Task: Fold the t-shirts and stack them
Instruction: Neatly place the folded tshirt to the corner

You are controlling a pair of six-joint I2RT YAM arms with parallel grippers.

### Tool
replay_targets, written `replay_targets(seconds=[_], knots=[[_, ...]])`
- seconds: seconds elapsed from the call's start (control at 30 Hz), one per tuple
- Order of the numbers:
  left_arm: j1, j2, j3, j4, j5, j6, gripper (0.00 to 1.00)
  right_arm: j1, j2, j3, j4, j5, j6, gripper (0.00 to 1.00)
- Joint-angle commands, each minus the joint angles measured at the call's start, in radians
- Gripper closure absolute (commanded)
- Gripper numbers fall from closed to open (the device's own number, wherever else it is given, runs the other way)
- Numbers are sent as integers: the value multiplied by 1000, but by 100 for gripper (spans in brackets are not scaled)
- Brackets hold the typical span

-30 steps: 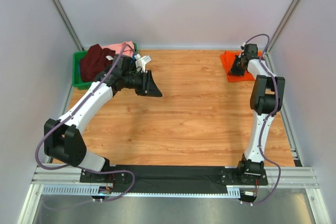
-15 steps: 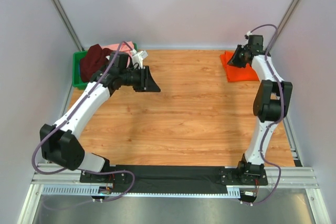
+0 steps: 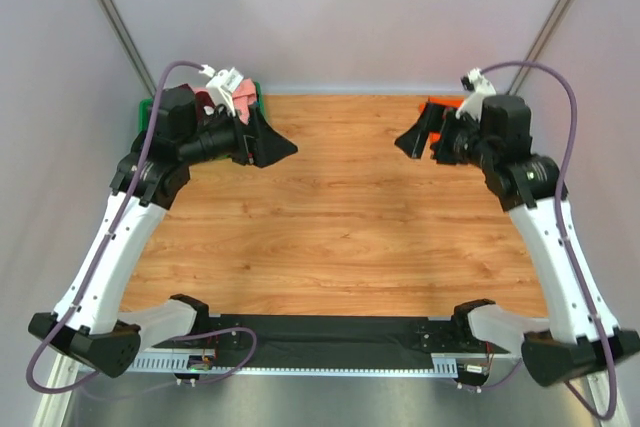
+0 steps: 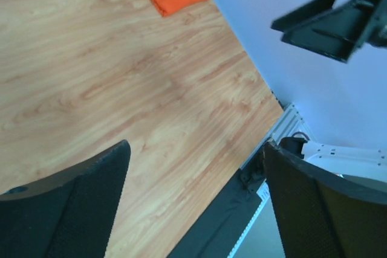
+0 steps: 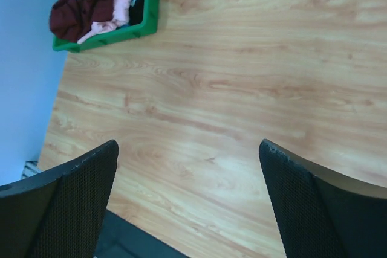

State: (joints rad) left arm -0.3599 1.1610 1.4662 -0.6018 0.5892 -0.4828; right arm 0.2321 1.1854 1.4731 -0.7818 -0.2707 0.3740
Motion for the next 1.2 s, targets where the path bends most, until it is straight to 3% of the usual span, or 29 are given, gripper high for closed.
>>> replay_targets(seconds=[0.0,0.03,0.17,0.37,1.17], knots=[[-4,-78,-76,-88,-54,13,0,24,-154,-214,-50,16,103,0],[-4,-118,-98,-101,-63,29,0,29,-252,-256,-3,-1,115,0],[-4,-207,-190,-161,-72,64,0,32,-397,-364,-40,21,163,0],[-4,-293,-285,-121,-19,55,0,32,-469,-385,-122,108,177,0],[-4,-323,-320,-84,17,23,1,30,-489,-329,-132,212,192,0]])
